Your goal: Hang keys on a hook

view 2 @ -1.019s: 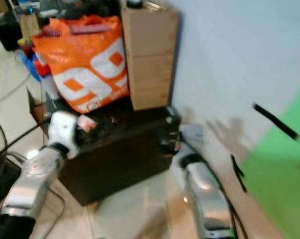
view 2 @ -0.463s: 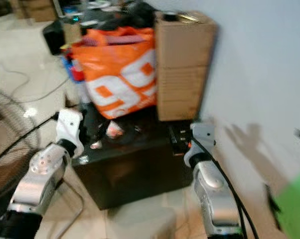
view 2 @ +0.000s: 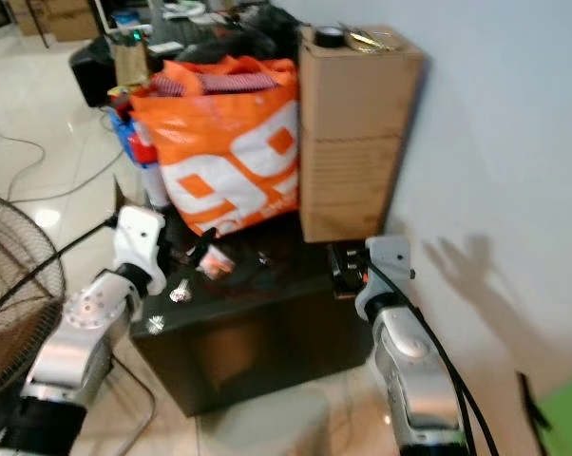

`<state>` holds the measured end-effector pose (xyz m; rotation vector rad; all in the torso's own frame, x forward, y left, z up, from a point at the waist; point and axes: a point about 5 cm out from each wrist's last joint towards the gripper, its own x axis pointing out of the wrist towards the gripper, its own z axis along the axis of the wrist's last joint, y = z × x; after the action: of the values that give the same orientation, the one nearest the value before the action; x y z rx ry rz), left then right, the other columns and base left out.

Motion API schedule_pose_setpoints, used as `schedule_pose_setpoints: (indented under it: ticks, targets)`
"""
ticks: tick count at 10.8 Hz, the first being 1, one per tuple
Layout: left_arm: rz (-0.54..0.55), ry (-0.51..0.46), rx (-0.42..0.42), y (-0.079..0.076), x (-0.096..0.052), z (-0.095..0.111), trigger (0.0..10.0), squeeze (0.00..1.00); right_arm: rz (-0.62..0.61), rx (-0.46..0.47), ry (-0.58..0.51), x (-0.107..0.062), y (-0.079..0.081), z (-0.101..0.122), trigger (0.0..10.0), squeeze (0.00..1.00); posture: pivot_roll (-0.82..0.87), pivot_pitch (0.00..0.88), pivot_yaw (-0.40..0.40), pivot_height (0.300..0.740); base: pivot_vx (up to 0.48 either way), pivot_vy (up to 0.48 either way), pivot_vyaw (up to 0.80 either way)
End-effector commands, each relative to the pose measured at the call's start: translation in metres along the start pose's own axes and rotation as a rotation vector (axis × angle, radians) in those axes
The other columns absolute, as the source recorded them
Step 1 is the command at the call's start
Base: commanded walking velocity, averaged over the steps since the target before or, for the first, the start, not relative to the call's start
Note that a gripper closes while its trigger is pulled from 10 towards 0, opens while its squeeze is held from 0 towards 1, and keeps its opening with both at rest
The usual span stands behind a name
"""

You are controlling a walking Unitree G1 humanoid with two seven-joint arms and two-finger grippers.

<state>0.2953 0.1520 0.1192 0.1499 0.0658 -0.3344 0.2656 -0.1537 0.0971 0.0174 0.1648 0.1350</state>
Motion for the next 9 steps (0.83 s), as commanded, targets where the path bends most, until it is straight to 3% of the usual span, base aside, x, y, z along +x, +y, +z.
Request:
schedule_pose_setpoints:
  ticks: [1,9]
  targets:
    - [0.029,-0.009,0.0,0.0068,-0.0006,0.0023,10.0,0.53,0.021,-0.005,0.0,0.0023,0.0066,0.0019,10.0,1.0,-0.04,0.0,0.033,0.74,0.281,0.0,0.0]
    - [0.053,-0.035,-0.015,0.0067,-0.0001,0.0036,10.0,0.51,0.029,-0.038,0.012,0.0029,0.0055,0.0016,10.0,1.0,-0.04,0.0,0.026,0.74,0.355,0.0,0.0]
